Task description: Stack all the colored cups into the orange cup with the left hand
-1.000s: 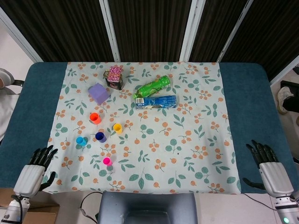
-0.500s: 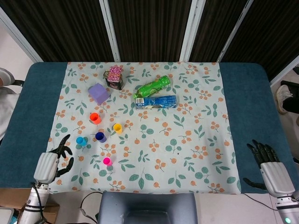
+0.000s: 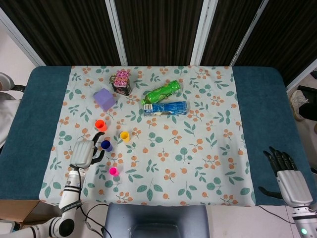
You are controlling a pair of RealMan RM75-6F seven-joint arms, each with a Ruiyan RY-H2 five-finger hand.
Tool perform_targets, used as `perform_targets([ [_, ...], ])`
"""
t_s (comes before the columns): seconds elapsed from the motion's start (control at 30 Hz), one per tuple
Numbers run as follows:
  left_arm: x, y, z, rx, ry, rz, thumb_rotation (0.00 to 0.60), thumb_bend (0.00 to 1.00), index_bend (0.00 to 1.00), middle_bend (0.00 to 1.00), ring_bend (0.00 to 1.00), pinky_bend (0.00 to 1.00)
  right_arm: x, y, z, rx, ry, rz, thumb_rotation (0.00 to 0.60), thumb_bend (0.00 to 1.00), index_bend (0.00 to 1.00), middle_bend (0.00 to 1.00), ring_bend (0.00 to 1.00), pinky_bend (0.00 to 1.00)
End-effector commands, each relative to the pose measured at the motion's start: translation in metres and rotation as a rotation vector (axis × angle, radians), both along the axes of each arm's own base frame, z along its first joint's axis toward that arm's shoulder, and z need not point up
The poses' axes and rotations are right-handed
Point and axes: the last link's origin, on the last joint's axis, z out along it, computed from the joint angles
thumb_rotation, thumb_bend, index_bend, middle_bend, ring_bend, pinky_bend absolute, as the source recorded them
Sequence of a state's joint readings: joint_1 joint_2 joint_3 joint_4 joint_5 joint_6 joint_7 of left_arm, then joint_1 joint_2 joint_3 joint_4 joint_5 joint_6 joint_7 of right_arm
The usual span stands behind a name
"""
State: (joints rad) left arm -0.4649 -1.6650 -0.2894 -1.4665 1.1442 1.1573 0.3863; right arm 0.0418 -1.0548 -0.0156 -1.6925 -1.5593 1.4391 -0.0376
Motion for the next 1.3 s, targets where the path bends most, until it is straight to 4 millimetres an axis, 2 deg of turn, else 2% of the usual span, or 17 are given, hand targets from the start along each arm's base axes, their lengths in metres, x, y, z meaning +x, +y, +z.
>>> perform_targets([
  [0.03, 0.004, 0.008, -0.010, -0.017, 0.024, 0.015, 0.600, 0.37, 0.25, 1.00, 1.00, 1.00, 0.000, 0.000, 0.001, -0.001, -0.002, 0.001, 0.600, 0.15, 0.00, 0.00, 0.00, 0.00],
  [0.17, -0.001, 0.008, -0.017, -0.030, 0.083, 0.038, 0.600, 0.37, 0.25, 1.00, 1.00, 1.00, 0.001, 0.001, 0.004, -0.007, -0.012, 0.006, 0.600, 0.15, 0.00, 0.00, 0.00, 0.00],
  [0.37, -0.004, 0.007, -0.015, -0.040, 0.094, 0.056, 0.600, 0.38, 0.25, 1.00, 1.00, 1.00, 0.001, 0.001, 0.004, -0.005, -0.015, 0.006, 0.600, 0.15, 0.00, 0.00, 0.00, 0.00],
  [0.7, -0.006, 0.013, -0.022, -0.083, 0.036, 0.098, 0.600, 0.37, 0.34, 1.00, 1.00, 1.00, 0.001, 0.002, 0.004, -0.007, -0.015, 0.006, 0.600, 0.15, 0.00, 0.00, 0.00, 0.00],
  [0.9, -0.005, 0.019, -0.021, -0.043, 0.009, 0.094, 0.600, 0.37, 0.52, 1.00, 1.00, 1.00, 0.001, 0.002, 0.006, -0.010, -0.019, 0.007, 0.600, 0.15, 0.00, 0.00, 0.00, 0.00],
  [1.2, 0.007, 0.027, 0.002, 0.034, -0.055, 0.064, 0.600, 0.37, 0.55, 1.00, 1.00, 1.00, 0.001, 0.003, 0.007, -0.011, -0.022, 0.008, 0.600, 0.15, 0.00, 0.00, 0.00, 0.00],
  [1.23, 0.010, 0.029, 0.007, 0.049, -0.072, 0.060, 0.600, 0.37, 0.55, 1.00, 1.00, 1.00, 0.001, 0.003, 0.007, -0.010, -0.022, 0.008, 0.600, 0.15, 0.00, 0.00, 0.00, 0.00],
  [1.27, 0.021, 0.041, 0.027, 0.117, -0.142, 0.054, 0.600, 0.37, 0.55, 1.00, 1.00, 1.00, 0.001, 0.003, 0.007, -0.010, -0.022, 0.007, 0.600, 0.15, 0.00, 0.00, 0.00, 0.00],
  [1.3, 0.022, 0.048, 0.034, 0.129, -0.151, 0.059, 0.600, 0.37, 0.55, 1.00, 1.00, 1.00, 0.001, 0.003, 0.007, -0.010, -0.022, 0.007, 0.600, 0.15, 0.00, 0.00, 0.00, 0.00],
])
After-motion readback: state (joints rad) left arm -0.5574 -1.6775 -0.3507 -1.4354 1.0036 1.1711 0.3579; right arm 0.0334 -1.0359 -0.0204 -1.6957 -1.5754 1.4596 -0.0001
